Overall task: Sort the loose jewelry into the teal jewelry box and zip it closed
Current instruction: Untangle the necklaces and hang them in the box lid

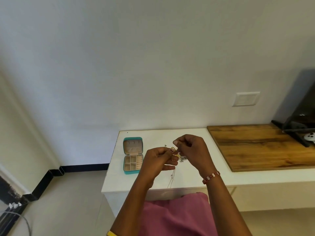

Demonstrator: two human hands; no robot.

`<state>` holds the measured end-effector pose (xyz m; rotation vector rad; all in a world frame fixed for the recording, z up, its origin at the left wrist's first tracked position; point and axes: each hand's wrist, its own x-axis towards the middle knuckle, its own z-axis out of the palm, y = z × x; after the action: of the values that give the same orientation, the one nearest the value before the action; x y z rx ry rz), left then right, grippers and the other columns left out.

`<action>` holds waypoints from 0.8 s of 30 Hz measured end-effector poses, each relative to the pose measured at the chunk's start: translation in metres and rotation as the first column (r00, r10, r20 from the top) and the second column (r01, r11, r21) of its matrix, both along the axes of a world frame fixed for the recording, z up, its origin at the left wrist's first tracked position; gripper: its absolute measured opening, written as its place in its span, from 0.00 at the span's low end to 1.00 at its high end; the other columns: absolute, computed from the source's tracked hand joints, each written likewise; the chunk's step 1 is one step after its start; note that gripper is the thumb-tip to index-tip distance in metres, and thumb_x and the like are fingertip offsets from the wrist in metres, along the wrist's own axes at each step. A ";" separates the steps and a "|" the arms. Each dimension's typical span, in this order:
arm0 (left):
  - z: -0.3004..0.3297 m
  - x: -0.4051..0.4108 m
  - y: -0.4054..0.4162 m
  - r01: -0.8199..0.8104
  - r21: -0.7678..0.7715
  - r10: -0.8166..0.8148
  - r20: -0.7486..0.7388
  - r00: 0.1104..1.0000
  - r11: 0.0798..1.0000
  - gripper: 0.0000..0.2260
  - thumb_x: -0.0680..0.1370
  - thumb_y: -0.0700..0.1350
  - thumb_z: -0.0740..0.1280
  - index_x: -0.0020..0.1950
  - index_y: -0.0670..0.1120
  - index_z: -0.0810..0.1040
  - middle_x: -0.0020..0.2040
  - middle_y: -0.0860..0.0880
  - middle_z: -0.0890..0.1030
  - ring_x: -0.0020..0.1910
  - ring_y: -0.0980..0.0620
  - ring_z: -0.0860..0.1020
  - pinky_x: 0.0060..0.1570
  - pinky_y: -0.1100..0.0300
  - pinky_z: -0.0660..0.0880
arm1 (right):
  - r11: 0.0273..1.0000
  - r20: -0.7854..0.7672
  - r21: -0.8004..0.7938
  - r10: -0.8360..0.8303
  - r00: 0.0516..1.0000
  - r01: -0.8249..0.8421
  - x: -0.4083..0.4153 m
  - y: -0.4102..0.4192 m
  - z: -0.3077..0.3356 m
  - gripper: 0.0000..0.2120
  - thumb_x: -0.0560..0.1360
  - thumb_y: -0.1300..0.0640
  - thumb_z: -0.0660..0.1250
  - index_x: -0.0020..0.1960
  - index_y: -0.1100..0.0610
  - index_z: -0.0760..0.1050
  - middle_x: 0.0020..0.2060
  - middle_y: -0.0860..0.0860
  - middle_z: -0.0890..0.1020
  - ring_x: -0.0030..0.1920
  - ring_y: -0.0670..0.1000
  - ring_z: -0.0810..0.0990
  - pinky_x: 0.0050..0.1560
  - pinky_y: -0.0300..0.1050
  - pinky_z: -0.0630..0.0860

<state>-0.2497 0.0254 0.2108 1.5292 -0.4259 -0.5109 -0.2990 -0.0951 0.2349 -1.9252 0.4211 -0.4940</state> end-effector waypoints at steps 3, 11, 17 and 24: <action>0.005 0.000 0.002 -0.066 -0.058 0.066 0.002 0.998 0.996 0.07 0.77 0.44 0.63 0.43 0.49 0.80 0.40 0.48 0.83 0.38 0.53 0.82 0.36 0.65 0.78 | 0.979 -0.024 0.205 -0.007 1.000 0.011 -0.005 -0.002 0.000 0.06 0.75 0.60 0.65 0.44 0.61 0.79 0.33 0.54 0.81 0.31 0.49 0.78 0.37 0.40 0.75; 0.011 0.005 0.004 -0.125 -0.055 0.128 0.054 0.990 0.991 0.06 0.77 0.44 0.63 0.47 0.49 0.80 0.42 0.49 0.82 0.42 0.54 0.82 0.40 0.65 0.79 | 0.874 -0.091 0.427 0.298 0.950 -0.233 -0.011 -0.002 -0.014 0.06 0.75 0.60 0.65 0.49 0.58 0.80 0.45 0.55 0.84 0.47 0.52 0.82 0.51 0.46 0.76; 0.012 0.003 0.005 -0.133 -0.063 0.134 0.002 0.991 0.989 0.07 0.78 0.44 0.62 0.44 0.50 0.80 0.40 0.50 0.81 0.39 0.55 0.81 0.33 0.67 0.77 | 0.871 -0.096 0.423 0.319 0.943 -0.251 -0.007 0.003 -0.021 0.05 0.72 0.63 0.68 0.48 0.60 0.80 0.38 0.56 0.82 0.39 0.51 0.82 0.51 0.48 0.78; 0.012 0.008 0.010 -0.195 -0.117 0.172 -0.181 0.968 0.974 0.08 0.78 0.44 0.63 0.41 0.48 0.80 0.40 0.48 0.79 0.36 0.52 0.77 0.36 0.62 0.76 | 0.842 -0.088 0.484 0.317 0.944 -0.237 -0.005 0.000 -0.026 0.03 0.72 0.62 0.69 0.42 0.60 0.81 0.25 0.49 0.73 0.27 0.46 0.71 0.51 0.52 0.78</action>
<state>-0.2417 0.0359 0.2228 1.3676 -0.1802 -0.4531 -0.3037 -0.0948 0.2087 -1.5199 0.3217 -0.0272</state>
